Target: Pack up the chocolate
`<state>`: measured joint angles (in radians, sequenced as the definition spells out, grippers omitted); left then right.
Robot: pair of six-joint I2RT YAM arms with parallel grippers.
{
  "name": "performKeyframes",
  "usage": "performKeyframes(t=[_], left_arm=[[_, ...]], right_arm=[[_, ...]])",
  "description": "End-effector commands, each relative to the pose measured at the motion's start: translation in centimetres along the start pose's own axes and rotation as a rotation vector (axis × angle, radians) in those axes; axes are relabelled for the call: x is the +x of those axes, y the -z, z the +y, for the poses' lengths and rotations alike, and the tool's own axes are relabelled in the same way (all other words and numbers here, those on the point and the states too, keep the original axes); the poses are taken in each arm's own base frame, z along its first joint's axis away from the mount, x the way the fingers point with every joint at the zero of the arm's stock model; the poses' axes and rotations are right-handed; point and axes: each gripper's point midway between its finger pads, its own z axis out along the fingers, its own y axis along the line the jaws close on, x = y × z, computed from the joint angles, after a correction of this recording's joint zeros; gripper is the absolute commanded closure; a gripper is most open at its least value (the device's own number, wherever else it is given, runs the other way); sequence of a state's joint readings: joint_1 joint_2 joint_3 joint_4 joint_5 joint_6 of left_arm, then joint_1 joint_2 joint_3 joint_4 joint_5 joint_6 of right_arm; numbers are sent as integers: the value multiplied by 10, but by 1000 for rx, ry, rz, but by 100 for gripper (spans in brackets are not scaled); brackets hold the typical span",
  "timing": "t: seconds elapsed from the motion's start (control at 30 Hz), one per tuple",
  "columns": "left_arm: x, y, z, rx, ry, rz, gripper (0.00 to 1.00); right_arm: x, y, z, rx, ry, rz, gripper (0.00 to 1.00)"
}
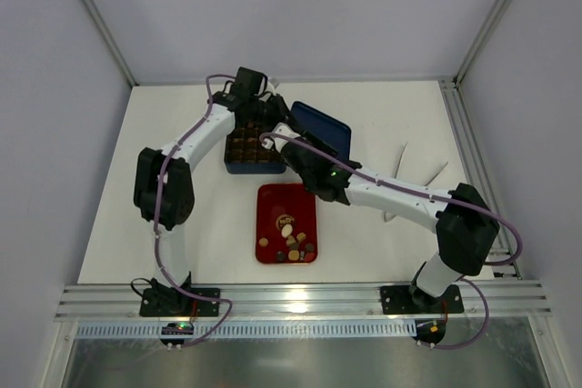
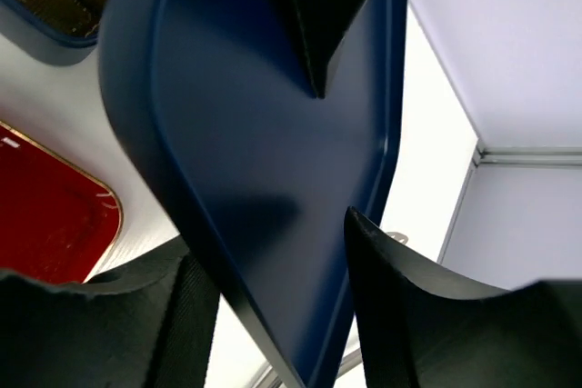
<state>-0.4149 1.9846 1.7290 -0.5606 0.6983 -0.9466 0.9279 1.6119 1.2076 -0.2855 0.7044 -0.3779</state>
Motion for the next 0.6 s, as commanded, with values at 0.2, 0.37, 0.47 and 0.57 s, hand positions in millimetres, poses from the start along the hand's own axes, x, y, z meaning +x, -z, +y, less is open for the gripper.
performKeyframes(t=[0.2,0.37,0.47,0.57], left_arm=[[14,25,-30,80,-42,20,100],[13,32,-37,107,-53,15,94],[8,39,-43,136,-56,4,74],[1,46,-49,160,-73,-20,37]], right_arm=[[-38,5,-26,141,8,-101,65],[-37,5,-27,158,21,-94,95],[-39,9,-32,176,16,-100,96],[-47,17,-41,191,-2,-117,96]])
